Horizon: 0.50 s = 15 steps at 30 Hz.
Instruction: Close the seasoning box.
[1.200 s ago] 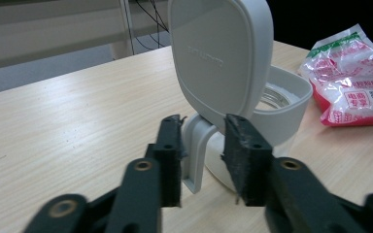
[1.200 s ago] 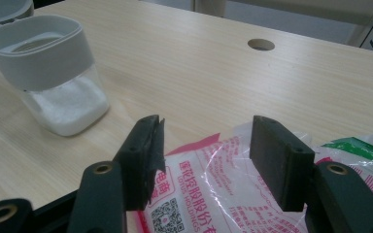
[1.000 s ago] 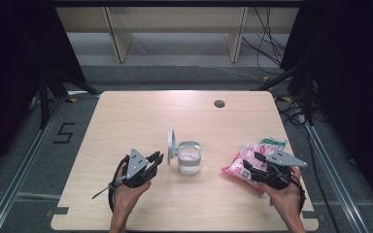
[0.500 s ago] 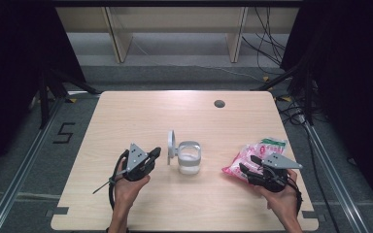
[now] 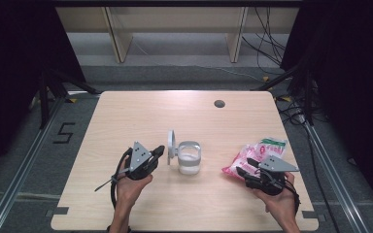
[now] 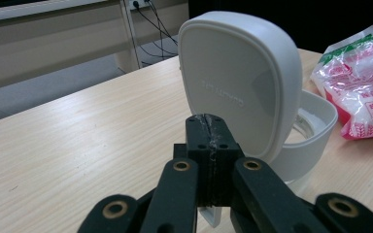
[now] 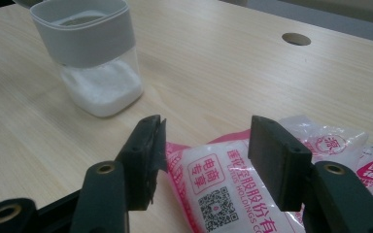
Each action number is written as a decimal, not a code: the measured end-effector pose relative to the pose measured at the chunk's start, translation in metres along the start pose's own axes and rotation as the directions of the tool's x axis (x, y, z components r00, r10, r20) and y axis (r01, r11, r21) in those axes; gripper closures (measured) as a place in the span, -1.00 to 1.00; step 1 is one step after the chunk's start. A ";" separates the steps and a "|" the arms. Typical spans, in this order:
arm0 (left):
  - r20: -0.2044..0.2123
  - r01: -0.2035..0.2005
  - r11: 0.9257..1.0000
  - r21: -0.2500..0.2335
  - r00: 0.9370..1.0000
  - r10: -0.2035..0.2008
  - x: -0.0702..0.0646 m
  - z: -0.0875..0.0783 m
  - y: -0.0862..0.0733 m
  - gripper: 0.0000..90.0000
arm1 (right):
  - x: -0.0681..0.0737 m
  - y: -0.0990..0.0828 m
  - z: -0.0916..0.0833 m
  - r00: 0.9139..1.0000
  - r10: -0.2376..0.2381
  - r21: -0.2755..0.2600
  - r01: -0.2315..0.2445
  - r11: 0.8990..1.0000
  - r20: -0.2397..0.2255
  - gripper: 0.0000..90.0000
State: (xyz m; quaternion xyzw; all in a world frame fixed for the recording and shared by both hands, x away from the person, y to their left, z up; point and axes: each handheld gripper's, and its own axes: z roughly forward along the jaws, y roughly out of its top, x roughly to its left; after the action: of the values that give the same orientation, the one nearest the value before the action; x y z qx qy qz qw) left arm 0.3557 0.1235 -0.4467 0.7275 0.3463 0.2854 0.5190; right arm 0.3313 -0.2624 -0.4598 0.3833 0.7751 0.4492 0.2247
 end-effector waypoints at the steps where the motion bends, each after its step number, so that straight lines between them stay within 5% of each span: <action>1: 0.016 0.014 1.000 -0.009 1.000 -0.014 0.000 0.001 0.001 0.99 | 0.001 0.000 -0.002 1.000 0.014 0.009 -0.014 1.000 0.008 0.04; 15: 0.018 -0.011 1.000 -0.002 1.000 0.011 -0.005 0.007 0.009 0.99 | 0.011 -0.002 -0.003 1.000 0.026 0.013 -0.025 1.000 -0.017 0.00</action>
State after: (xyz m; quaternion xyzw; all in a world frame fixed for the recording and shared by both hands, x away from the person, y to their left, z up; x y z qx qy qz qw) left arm 0.3598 0.1140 -0.4408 0.7315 0.3373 0.2819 0.5212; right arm 0.3217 -0.2554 -0.4606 0.3908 0.7748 0.4504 0.2100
